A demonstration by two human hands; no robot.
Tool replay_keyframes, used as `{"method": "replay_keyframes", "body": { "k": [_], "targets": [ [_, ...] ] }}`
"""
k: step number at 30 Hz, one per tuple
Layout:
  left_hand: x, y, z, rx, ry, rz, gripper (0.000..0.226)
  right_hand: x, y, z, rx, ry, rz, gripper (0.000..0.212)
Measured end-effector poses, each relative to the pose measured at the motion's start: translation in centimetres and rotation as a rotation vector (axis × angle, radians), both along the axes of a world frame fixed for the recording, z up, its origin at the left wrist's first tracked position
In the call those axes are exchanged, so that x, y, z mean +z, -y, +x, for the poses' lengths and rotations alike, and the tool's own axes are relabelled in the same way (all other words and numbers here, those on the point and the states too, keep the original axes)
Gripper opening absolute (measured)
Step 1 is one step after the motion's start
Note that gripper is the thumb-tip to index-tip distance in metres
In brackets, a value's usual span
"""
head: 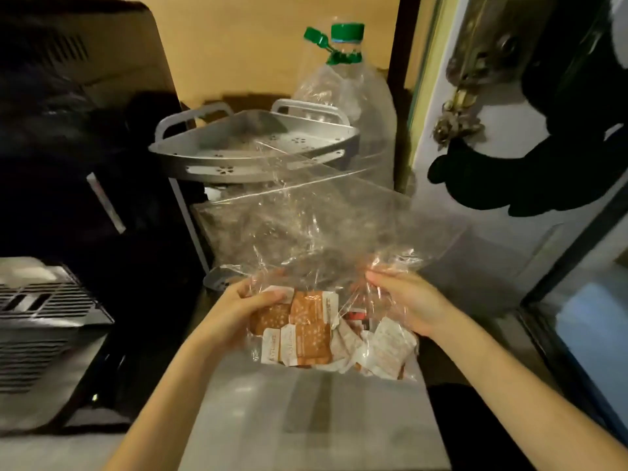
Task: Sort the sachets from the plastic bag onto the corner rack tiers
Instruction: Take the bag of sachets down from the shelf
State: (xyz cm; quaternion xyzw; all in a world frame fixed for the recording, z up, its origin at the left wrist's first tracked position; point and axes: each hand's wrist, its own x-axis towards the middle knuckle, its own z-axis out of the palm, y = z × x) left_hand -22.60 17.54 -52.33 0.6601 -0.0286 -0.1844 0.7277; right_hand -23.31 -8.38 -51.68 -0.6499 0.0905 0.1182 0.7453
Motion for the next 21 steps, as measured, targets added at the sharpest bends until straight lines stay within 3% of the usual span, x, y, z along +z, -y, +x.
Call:
{"method": "replay_keyframes", "body": {
  "k": [4,7,9,12,15,17,18,21],
  "targets": [
    [-4.3,-1.4,-1.3,0.042,-0.112,0.066,0.026,-5.3,-1.3,-0.7,-0.023,-0.165,0.002,0.012],
    [-6.6,-2.4,-1.6,0.053,-0.190,0.098,0.028,-8.1,-2.4,-1.0,0.002,-0.243,0.013,0.020],
    [-7.7,-3.1,-1.6,0.045,-0.221,0.139,0.046,-9.3,-2.7,-0.8,0.009,-0.302,0.028,0.030],
    [-8.1,-3.5,-1.7,0.030,-0.226,0.222,0.094,-10.2,-2.5,-0.6,0.010,-0.328,0.033,0.029],
    [-8.3,-3.4,-1.3,0.113,-0.255,0.185,0.112,-10.7,-2.1,-0.2,-0.011,-0.320,-0.045,0.064],
    [-8.7,-3.5,-1.1,0.208,-0.283,0.123,0.124,-11.1,-1.7,0.1,-0.020,-0.299,-0.097,0.064],
    [-8.9,-3.6,-1.0,0.234,-0.298,0.102,0.122,-11.3,-1.2,0.5,-0.043,-0.297,-0.104,0.068],
    [-9.0,-4.0,-0.7,0.294,-0.346,0.038,0.086,-10.6,-0.3,1.7,-0.122,-0.276,-0.075,0.080]
  ]
}}
